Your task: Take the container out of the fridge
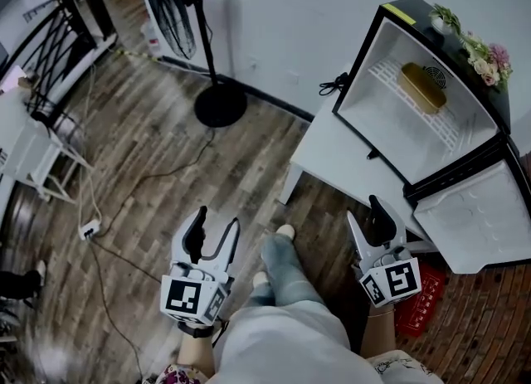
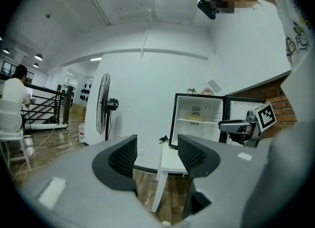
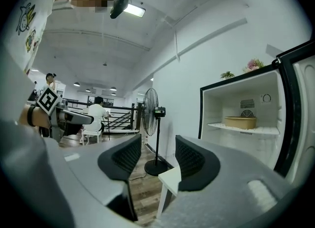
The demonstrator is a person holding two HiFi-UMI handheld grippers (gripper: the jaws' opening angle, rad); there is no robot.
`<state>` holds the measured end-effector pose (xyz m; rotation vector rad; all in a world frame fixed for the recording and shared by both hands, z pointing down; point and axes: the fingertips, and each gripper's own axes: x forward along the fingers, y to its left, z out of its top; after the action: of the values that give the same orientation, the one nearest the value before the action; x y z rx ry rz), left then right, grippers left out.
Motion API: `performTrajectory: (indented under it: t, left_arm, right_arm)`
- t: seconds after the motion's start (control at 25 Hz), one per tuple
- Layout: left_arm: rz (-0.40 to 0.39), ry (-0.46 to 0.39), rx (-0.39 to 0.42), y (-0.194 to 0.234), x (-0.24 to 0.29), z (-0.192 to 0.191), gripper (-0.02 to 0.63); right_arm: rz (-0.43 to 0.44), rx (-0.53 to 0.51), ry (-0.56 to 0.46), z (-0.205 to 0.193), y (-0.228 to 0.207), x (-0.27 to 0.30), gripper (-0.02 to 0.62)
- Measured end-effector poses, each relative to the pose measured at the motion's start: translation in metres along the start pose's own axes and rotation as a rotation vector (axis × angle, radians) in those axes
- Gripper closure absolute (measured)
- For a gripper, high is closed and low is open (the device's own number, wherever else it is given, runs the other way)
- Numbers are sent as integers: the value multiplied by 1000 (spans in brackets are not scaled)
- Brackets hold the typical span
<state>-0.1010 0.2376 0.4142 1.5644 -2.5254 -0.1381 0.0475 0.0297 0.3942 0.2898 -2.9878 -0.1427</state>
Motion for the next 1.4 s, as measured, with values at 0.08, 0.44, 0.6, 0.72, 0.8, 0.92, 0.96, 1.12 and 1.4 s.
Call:
performTrajectory:
  t: [0.08,0.44,0.6,0.72,0.8,0.92,0.96,1.12,1.4]
  left_arm:
    - [-9,3,2,3,14,2,351]
    - [-101,3,33,8,120,26,348]
    - [-160,-6,50,2,172,45,348]
    - [-209,-9,63,-8,208,56,348]
    - [-245,-12,70,-18,230,61,348]
    - [-318,-18,80,-37,263,67,348]
    - [-343,-18,83,-44,273,68,348]
    - [-427,-19,94,-70,304,71,348]
    - [-562,-6,102,-108,338,70,348]
  right_arm:
    - [-9,4,0,-1,-9,10,383]
    - [-89,13,-15,8,-74,67,380]
    - [-141,10,-26,19,-112,84,380]
    - [-187,2,-42,29,-140,91,380]
    - [-214,-6,-48,33,-158,94,380]
    - [-263,-19,-41,34,-179,91,380]
    - [-280,-22,-39,34,-185,89,380]
    - [-338,-29,-36,33,-206,81,380]
    - [-448,-18,-25,31,-224,59,380]
